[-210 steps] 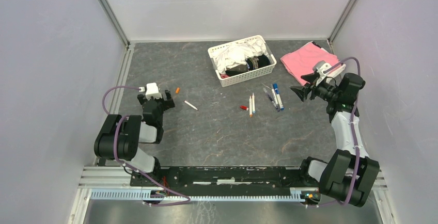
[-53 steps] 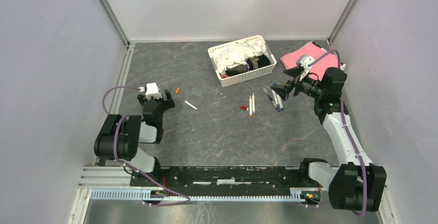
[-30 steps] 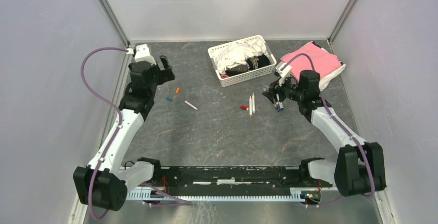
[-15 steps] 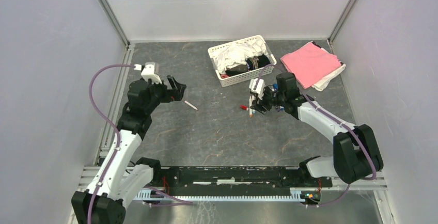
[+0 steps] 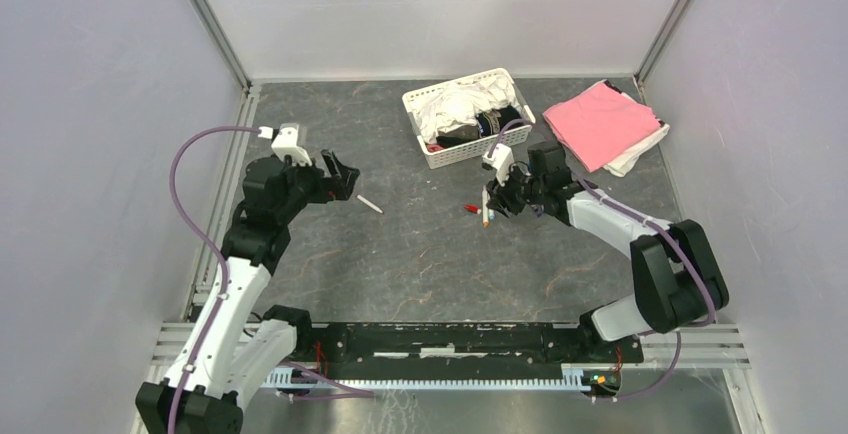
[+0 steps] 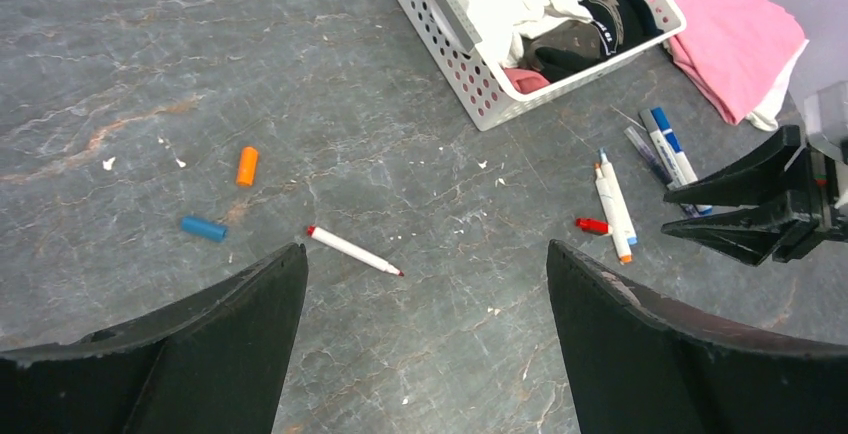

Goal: Insert the pens into the pen caps
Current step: Pick up the pen from the center of the board.

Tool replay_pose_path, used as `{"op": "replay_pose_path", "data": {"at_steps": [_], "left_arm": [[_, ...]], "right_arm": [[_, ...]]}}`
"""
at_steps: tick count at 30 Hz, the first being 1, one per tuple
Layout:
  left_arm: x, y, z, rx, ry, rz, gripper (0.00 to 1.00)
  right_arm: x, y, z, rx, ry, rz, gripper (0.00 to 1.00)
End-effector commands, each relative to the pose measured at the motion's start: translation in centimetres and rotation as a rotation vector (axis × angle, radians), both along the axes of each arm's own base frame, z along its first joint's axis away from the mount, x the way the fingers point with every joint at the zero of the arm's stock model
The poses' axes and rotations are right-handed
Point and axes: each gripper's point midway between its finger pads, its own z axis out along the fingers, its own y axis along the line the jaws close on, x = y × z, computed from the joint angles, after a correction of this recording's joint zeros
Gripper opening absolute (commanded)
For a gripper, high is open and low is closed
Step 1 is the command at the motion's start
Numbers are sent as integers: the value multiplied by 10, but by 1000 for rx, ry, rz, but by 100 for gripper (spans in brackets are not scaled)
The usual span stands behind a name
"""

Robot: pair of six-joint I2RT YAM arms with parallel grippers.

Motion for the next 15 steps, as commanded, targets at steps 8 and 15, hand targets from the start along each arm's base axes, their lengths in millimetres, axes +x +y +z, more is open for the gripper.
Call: {"op": "replay_pose_path", "data": {"at_steps": [8,15], "left_arm": [[-3,11,11,36,-50,39,92],[-4,8,7,31,-38,21,89]], "right_arm": [[38,-6,9,65,45,-289,43],[38,-2,13,69,41,-258,43]]}}
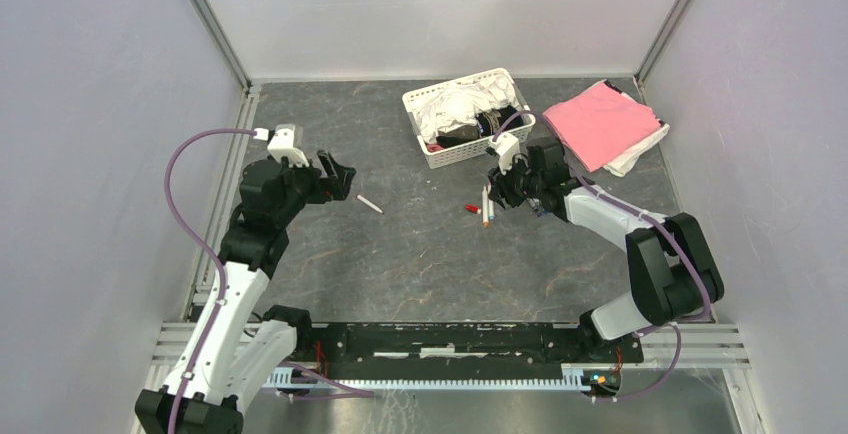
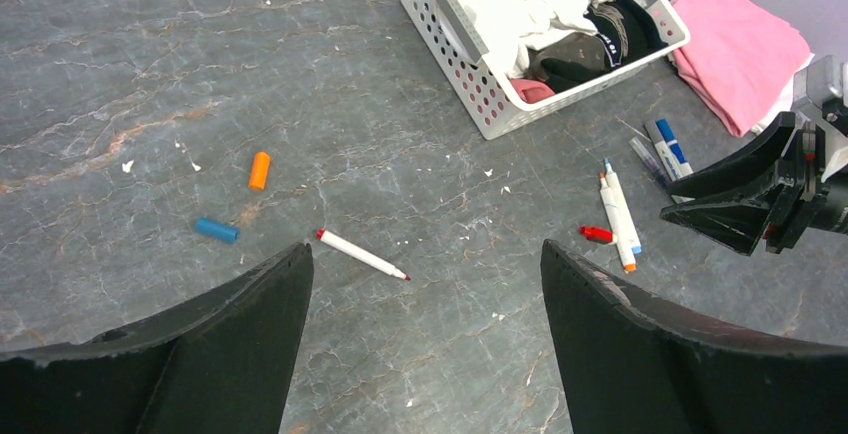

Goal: Insert the pens into the pen caps
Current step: Pick up the pen from the center of the board.

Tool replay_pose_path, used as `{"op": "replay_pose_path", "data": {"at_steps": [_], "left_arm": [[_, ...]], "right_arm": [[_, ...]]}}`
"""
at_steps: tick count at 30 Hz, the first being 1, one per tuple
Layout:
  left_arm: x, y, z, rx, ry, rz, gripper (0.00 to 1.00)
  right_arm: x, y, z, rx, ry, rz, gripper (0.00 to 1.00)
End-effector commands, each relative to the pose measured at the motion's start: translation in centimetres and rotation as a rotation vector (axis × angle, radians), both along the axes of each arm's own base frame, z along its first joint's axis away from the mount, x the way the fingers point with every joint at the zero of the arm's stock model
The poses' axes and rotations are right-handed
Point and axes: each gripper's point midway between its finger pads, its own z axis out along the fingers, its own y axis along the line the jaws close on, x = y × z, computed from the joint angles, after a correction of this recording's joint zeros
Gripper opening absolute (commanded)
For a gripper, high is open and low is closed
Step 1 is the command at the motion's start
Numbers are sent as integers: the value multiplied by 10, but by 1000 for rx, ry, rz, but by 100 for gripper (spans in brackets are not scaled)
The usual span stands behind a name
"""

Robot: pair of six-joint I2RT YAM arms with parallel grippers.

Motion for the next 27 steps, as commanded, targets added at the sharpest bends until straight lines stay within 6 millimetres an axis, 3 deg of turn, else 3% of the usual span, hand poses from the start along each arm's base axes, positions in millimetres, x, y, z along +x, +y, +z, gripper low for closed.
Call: {"op": "replay_pose_path", "data": {"at_steps": [1,8,13,18,21,24,27], "left_arm": [[0,0,0,23,-10,-17,88],[7,-5,-21,-49,89,4,77],[14,-15,-41,-200,170,45,69],[17,-11,-100,-347,371,232,52],[17,-6,-123,-326,423,321,52],[22,6,-133,-259,417,443,54],[27,6,-142,-208,457,494,56]], "right_arm": [[11,7,17,29,-33,6,44],[10,8,25,34,-46,25,44],[9,8,32,37,-63,31,44],[8,9,37,46,-72,39,44],[7,9,38,51,-71,47,44],[6,10,40,55,-72,55,45],[5,10,43,59,-79,57,45]]}}
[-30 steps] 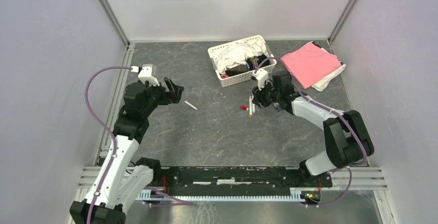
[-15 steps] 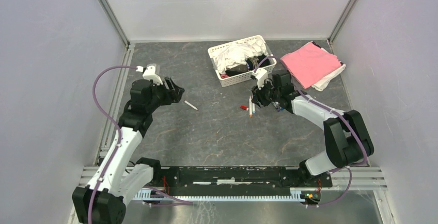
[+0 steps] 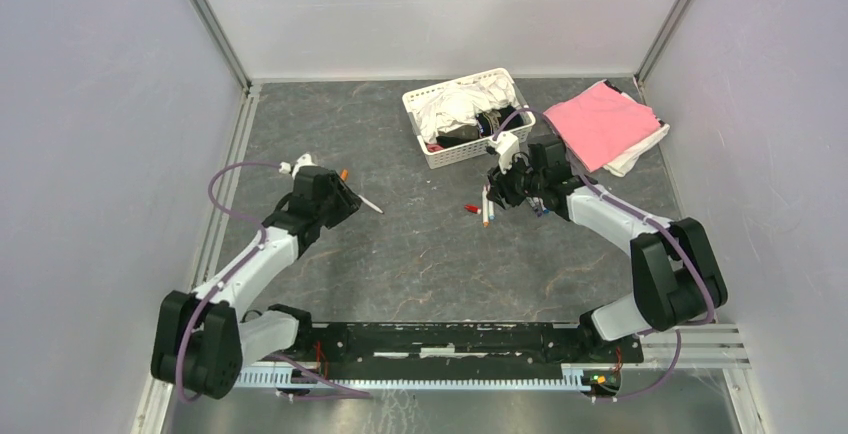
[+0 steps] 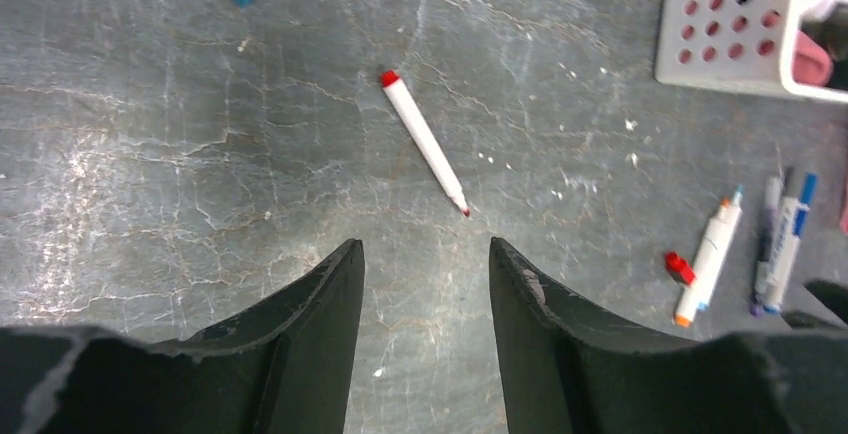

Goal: Insert the pens into the pen caps
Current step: Pick up the pen from the center of the board.

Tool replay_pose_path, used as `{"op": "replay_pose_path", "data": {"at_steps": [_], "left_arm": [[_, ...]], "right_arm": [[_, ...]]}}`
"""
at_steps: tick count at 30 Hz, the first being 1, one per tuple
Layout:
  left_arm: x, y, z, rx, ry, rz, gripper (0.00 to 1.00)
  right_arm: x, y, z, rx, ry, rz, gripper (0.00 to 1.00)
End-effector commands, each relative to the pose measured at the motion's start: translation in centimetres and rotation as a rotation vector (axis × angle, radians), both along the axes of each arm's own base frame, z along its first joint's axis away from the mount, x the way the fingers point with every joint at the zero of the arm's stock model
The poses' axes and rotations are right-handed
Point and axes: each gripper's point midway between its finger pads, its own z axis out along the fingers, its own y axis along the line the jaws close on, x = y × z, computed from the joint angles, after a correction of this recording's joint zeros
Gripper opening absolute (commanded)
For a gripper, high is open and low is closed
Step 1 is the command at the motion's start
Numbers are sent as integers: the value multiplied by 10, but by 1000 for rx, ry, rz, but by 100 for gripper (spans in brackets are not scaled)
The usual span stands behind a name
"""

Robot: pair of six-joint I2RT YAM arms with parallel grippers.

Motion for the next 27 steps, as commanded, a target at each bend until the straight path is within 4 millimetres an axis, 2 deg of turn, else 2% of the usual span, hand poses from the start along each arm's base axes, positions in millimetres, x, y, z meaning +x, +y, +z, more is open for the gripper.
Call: {"op": "replay_pose_path", "data": {"at_steps": [1,8,15,27], "left_arm": [[22,8,4,64,9,155,57],[33,-11,-16,233,163,151,59],[43,-35,-13,296,151,129,58],[44,-37,-24,331,197,139,54]], "right_arm": [[10,6,33,41,-81,21,45],[9,6,38,47,-91,25,45],[10,3,43,52,-104,20,45],[11,0,43,56,-102,15,45]]}}
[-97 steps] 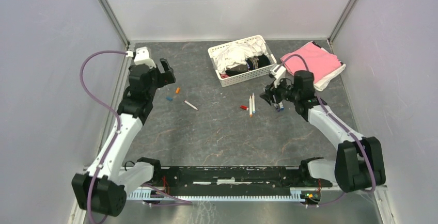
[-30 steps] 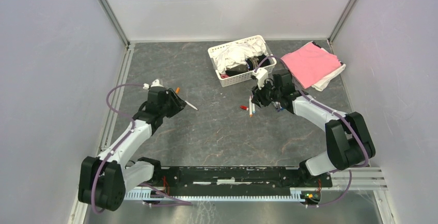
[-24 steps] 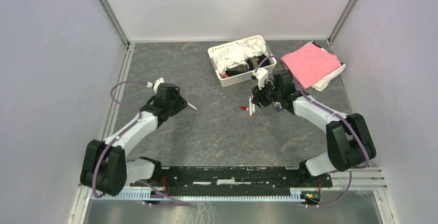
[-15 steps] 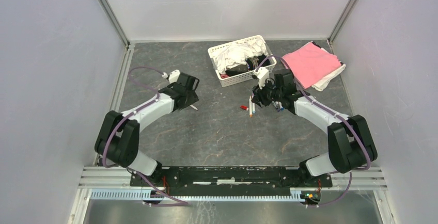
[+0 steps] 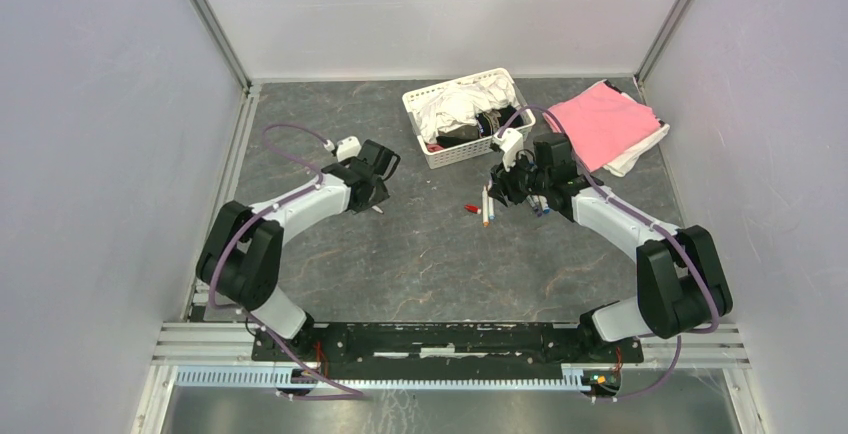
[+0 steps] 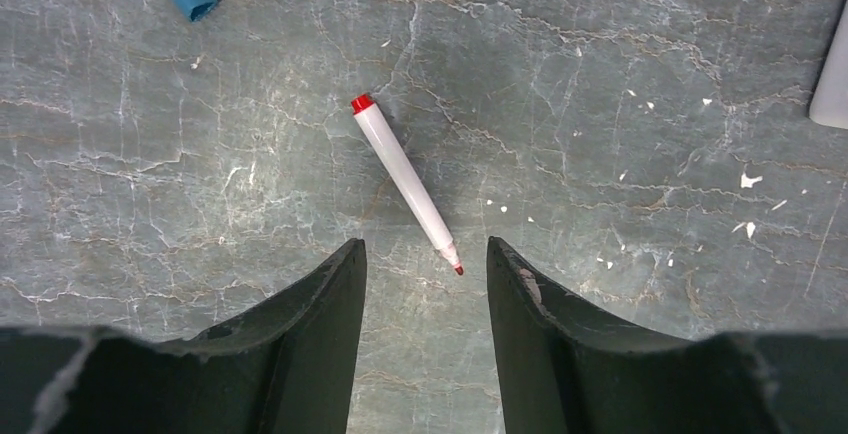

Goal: Insert the pens into the pen caps
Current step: Pick up the pen from the center of the board.

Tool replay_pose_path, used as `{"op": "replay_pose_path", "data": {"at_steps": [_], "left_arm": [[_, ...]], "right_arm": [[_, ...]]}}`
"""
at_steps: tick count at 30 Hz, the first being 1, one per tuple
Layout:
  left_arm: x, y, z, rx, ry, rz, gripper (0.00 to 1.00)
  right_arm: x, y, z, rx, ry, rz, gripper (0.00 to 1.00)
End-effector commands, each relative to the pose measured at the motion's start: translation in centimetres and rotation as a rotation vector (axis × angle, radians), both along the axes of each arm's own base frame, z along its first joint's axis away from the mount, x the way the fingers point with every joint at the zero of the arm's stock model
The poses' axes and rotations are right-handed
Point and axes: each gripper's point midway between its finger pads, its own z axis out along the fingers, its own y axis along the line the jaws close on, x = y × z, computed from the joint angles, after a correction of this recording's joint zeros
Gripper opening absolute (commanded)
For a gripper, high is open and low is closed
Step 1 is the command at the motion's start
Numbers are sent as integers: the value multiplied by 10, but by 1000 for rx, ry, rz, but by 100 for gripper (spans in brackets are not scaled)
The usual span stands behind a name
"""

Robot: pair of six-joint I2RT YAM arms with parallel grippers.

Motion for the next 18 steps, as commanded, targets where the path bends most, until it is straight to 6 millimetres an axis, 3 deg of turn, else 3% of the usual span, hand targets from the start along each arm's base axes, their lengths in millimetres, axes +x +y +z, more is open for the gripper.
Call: {"op": "replay_pose_path", "data": {"at_steps": [1,18], "left_arm": [[11,0,9,4,-33,60,53],[11,11,-22,125,72,111,46]], "right_arm": [[11,3,28,27,-75,10,45],[9,2,30,33,-77,19,46]]}}
